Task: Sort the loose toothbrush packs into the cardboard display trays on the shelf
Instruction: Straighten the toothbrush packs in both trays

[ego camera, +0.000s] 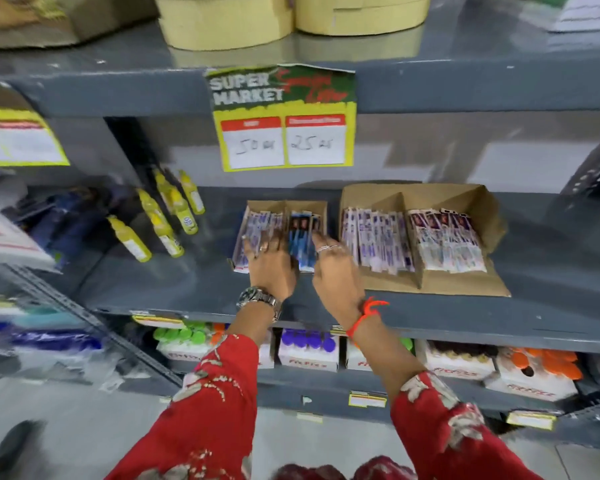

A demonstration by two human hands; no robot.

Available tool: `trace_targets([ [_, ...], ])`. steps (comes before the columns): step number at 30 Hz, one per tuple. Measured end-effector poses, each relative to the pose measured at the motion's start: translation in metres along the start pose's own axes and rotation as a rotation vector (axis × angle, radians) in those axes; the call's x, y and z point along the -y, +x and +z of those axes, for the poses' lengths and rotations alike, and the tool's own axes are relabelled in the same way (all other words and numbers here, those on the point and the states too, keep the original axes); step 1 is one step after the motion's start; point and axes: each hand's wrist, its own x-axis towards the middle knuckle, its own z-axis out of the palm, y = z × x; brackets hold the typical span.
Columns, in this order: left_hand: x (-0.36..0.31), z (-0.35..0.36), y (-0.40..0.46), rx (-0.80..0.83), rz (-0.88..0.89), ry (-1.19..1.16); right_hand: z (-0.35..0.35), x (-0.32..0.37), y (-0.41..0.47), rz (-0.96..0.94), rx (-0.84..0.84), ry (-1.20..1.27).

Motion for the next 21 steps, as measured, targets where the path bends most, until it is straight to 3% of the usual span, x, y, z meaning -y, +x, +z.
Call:
trace_targets([
  [12, 0.061, 0.023, -0.012, 0.063, -0.057, -0.002, 0.064, 0.022, 0.022, 0.13, 0.345, -0.233],
  [21, 0.069, 0.031, -0.016, 0.064, -0.003, -0.001, 0.067, 0.022, 0.022, 0.201, 0.381, -0.302],
])
